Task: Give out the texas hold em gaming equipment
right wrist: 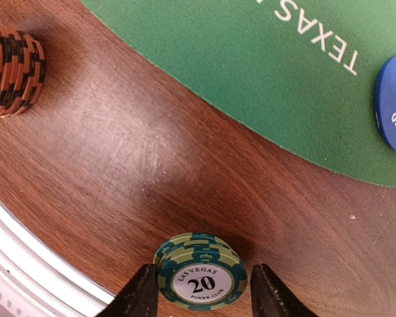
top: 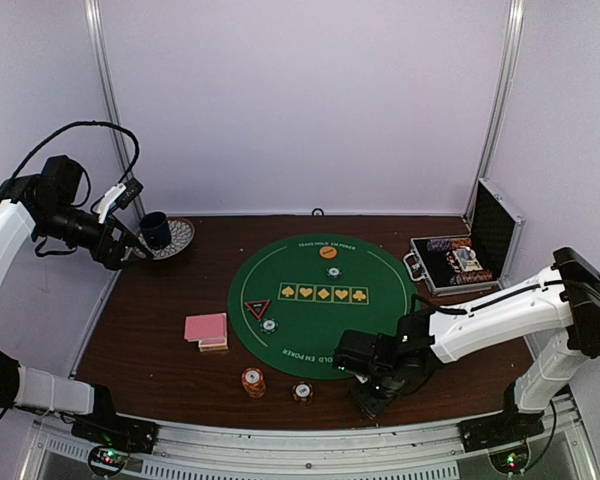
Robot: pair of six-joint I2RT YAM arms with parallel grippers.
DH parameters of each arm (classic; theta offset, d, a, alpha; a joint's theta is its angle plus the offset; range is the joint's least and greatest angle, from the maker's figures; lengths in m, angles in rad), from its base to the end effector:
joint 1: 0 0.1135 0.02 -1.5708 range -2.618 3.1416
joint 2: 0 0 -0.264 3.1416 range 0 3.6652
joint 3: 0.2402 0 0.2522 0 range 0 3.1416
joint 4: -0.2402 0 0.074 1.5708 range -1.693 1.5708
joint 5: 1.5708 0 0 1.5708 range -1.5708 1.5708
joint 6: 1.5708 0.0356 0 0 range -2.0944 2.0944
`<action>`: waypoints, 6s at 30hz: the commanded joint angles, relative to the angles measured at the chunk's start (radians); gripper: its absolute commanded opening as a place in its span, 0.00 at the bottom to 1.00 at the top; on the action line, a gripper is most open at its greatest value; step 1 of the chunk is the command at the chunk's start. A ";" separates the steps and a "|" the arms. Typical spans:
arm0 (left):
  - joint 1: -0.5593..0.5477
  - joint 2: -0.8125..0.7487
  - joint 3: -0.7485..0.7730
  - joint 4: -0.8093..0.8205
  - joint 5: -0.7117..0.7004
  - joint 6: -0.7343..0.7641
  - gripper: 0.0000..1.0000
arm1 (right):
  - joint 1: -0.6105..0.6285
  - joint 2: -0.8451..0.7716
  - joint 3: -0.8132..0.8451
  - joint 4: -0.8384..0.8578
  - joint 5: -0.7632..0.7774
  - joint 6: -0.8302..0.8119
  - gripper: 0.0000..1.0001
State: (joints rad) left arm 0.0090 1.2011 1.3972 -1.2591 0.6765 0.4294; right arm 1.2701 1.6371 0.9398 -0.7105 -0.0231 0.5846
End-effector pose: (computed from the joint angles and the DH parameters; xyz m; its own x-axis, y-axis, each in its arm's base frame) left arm 0.2029 -0.0205 0.3773 -0.6706 0.3186 -0.6699 0.6342 0.7147 -0.2950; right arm 0.0826 0.2692 0.1575 -0.7713 -0.6245 -0.1228 -0.6359 0.7641 0.1086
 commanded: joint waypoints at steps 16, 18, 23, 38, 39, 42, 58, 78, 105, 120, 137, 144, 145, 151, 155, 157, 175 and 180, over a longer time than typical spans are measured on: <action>-0.005 -0.009 0.020 0.000 0.008 0.020 0.98 | 0.008 0.003 0.003 -0.003 0.012 0.020 0.66; -0.006 -0.011 0.020 0.000 0.008 0.019 0.98 | 0.009 0.007 0.006 0.000 0.013 0.020 0.66; -0.005 -0.010 0.020 0.000 0.008 0.020 0.97 | 0.010 0.013 0.009 0.005 0.014 0.018 0.60; -0.005 -0.008 0.016 0.000 0.021 0.020 0.97 | 0.012 -0.026 0.037 -0.040 0.017 0.011 0.47; -0.005 -0.008 0.016 0.000 0.020 0.020 0.97 | 0.012 -0.029 0.042 -0.044 0.017 0.011 0.47; -0.005 -0.010 0.016 0.000 0.016 0.021 0.98 | 0.013 -0.046 0.064 -0.073 0.018 0.005 0.47; -0.006 -0.008 0.022 0.000 0.021 0.018 0.98 | -0.309 -0.076 0.218 -0.181 0.108 -0.107 0.41; -0.006 -0.014 0.011 0.000 0.008 0.020 0.98 | -0.538 0.150 0.117 0.065 0.061 -0.152 0.42; -0.006 -0.013 0.020 -0.015 0.006 0.018 0.98 | -0.144 0.015 0.412 -0.216 0.104 -0.173 0.81; -0.006 -0.017 0.034 -0.027 0.002 0.024 0.98 | 0.025 0.334 0.655 -0.193 -0.046 -0.270 0.92; -0.005 -0.016 0.029 -0.029 -0.009 0.037 0.98 | 0.022 0.408 0.640 -0.166 -0.038 -0.282 0.75; -0.006 -0.016 0.030 -0.029 -0.011 0.038 0.98 | 0.015 0.412 0.619 -0.151 -0.033 -0.280 0.69; -0.006 -0.016 0.031 -0.030 -0.012 0.038 0.98 | 0.012 0.411 0.615 -0.148 -0.034 -0.279 0.68; -0.006 -0.011 0.033 -0.029 -0.006 0.037 0.98 | 0.004 0.405 0.587 -0.133 -0.035 -0.274 0.66; -0.006 -0.012 0.031 -0.029 -0.006 0.037 0.98 | 0.003 0.403 0.587 -0.131 -0.035 -0.272 0.63; -0.005 -0.015 0.031 -0.029 -0.008 0.037 0.97 | 0.002 0.401 0.587 -0.129 -0.036 -0.270 0.59; -0.006 -0.020 0.022 -0.028 -0.010 0.040 0.98 | 0.002 0.380 0.595 -0.145 -0.032 -0.269 0.48; -0.005 -0.021 0.019 -0.028 -0.006 0.040 0.98 | 0.002 0.373 0.603 -0.154 -0.027 -0.270 0.42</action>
State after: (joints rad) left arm 0.0090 1.1957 1.4029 -1.2850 0.6678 0.4530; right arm 1.2774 2.0422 1.5322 -0.8494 -0.0704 0.3176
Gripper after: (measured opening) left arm 0.976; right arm 0.437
